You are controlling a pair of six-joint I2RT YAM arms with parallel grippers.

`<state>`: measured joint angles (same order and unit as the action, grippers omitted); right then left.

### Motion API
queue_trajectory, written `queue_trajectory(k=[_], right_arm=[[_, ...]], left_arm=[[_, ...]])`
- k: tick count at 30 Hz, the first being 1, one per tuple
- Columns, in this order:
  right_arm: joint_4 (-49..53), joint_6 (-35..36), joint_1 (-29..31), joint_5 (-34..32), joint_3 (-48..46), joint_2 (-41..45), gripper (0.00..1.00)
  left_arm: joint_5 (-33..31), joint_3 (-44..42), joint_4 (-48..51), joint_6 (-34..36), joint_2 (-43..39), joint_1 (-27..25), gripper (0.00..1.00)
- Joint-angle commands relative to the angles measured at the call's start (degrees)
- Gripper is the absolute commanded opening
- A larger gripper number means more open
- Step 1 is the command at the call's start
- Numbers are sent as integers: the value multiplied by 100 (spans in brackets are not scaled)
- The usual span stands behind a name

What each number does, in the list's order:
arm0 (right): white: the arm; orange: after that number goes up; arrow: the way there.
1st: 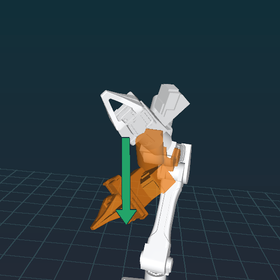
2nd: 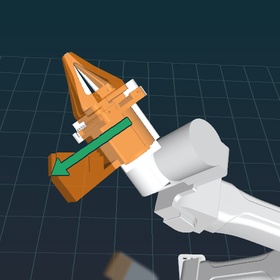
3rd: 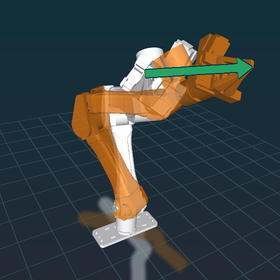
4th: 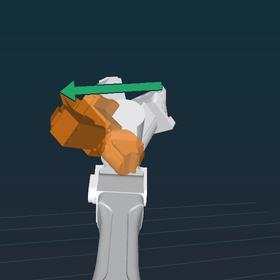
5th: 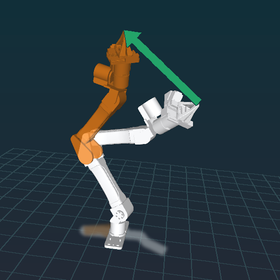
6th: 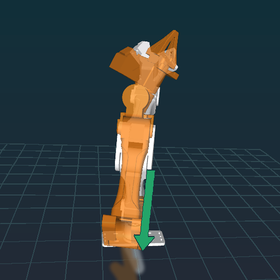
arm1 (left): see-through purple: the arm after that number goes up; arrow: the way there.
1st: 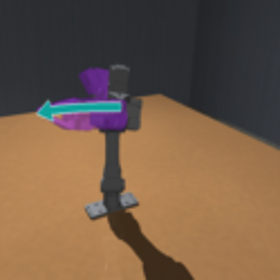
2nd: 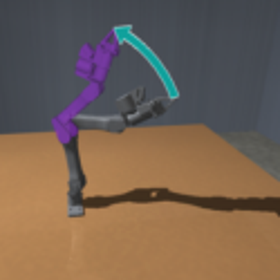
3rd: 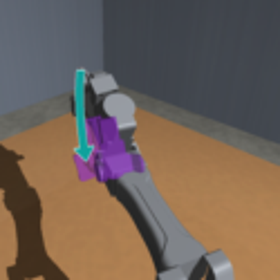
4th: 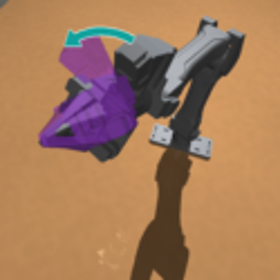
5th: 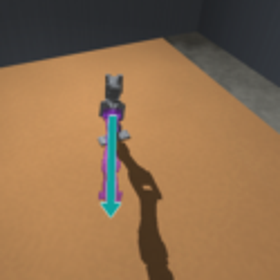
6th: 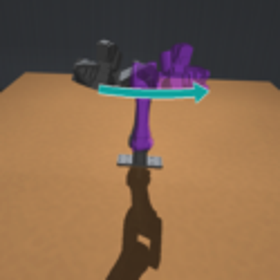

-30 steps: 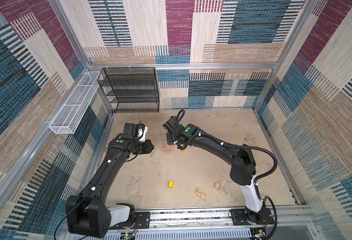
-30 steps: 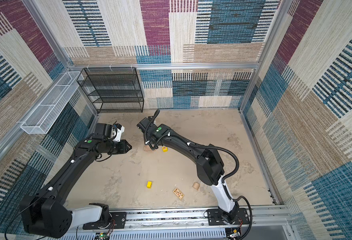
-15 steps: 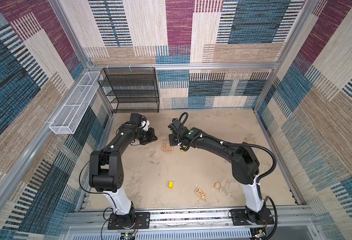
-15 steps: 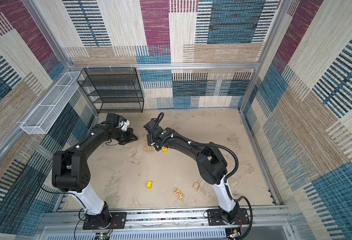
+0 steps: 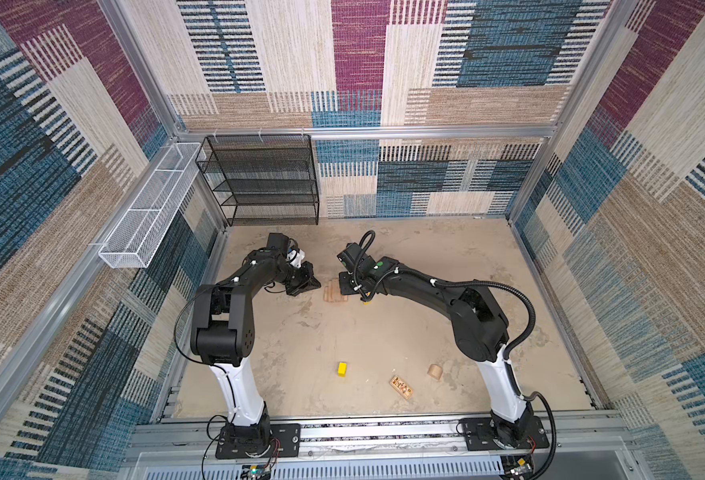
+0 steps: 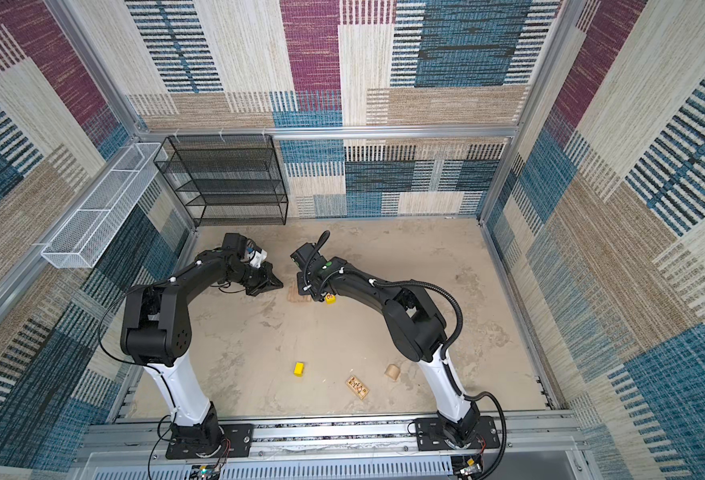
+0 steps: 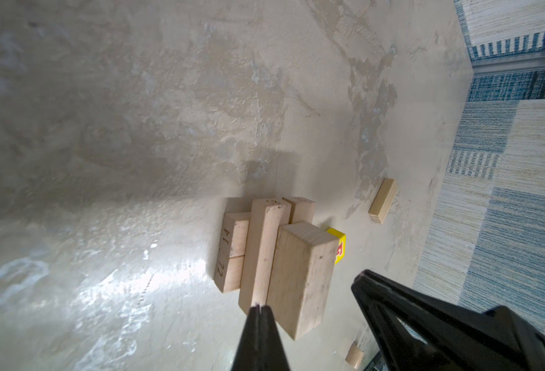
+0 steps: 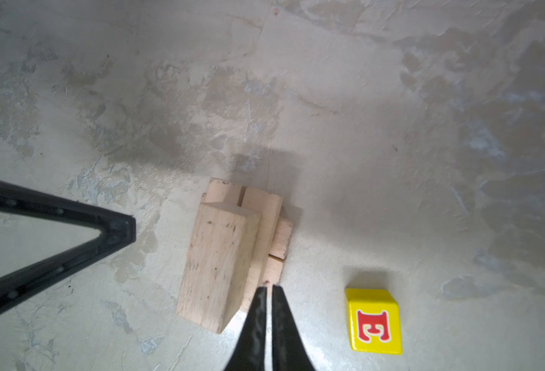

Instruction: Build the wood block tower

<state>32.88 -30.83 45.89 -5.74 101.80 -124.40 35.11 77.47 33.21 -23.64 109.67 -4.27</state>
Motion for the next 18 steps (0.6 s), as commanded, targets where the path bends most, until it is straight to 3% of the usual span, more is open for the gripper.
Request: queue_trajectory(k=[1,18], right_arm=[[-58,-84,8,178,84,-85,10],[-10,-154,-1,335,229,-303,10]], left_arm=[[96,57,-56,-62,76,3,0],[430,171,-64,-73,501,4,0]])
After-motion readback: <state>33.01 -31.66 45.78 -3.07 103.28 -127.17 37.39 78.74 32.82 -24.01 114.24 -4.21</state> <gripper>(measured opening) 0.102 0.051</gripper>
